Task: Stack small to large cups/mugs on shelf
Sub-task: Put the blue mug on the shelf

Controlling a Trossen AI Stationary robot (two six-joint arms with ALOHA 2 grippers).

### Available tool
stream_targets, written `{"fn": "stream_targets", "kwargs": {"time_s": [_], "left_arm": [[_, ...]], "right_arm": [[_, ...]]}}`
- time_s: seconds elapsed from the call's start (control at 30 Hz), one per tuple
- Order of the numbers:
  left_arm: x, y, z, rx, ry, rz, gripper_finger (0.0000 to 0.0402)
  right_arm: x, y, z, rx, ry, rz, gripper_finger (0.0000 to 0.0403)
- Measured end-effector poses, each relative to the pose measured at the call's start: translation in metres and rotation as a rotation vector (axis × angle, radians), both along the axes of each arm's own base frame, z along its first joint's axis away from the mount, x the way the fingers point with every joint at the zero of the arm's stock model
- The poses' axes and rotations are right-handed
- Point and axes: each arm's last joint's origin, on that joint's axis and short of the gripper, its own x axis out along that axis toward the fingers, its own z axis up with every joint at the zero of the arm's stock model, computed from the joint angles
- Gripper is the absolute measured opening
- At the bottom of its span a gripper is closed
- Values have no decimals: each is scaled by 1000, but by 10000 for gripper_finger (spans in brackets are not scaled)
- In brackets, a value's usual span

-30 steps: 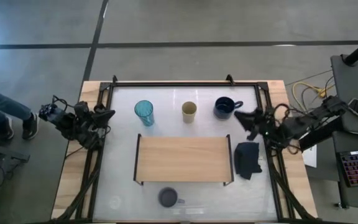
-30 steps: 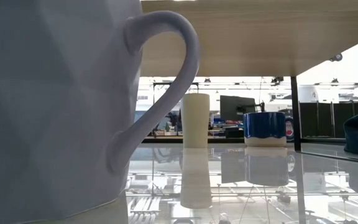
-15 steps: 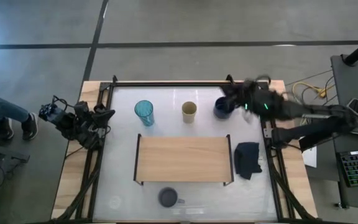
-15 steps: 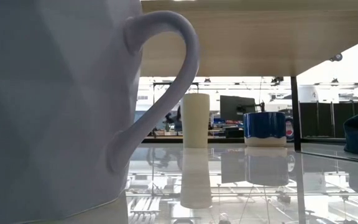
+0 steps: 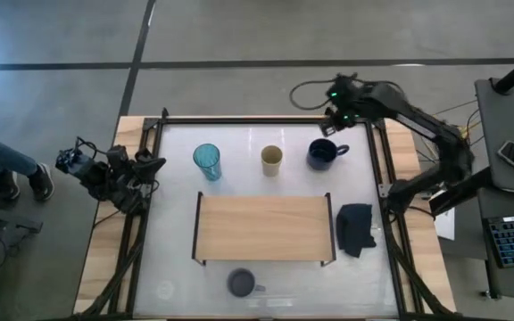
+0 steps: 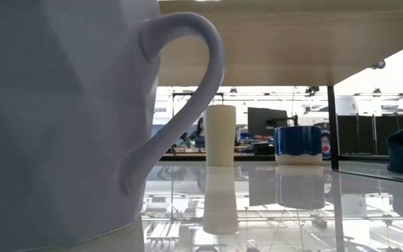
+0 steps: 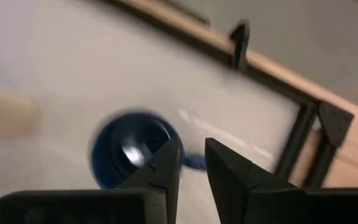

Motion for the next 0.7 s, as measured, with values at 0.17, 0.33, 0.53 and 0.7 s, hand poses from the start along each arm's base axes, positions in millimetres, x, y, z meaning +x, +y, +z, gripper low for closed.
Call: {"fn": "stream_targets", "kwargs": {"time_s": [0.17,0.33,0.53,0.7], "left_arm": [[0,0,0,0,1,0,0],[0,0,-1,3,5,0,0],[1,0,-2,10,15,0,0],[1,-1,-3,21,32,-1,0]], "right_arm": [[19,-12,-33,114,189,120,70],[30,-8,-39,115,239,289,71],[31,-1,-38,112,235,415,102],[36,-4,-42,104,191,435,144]]}}
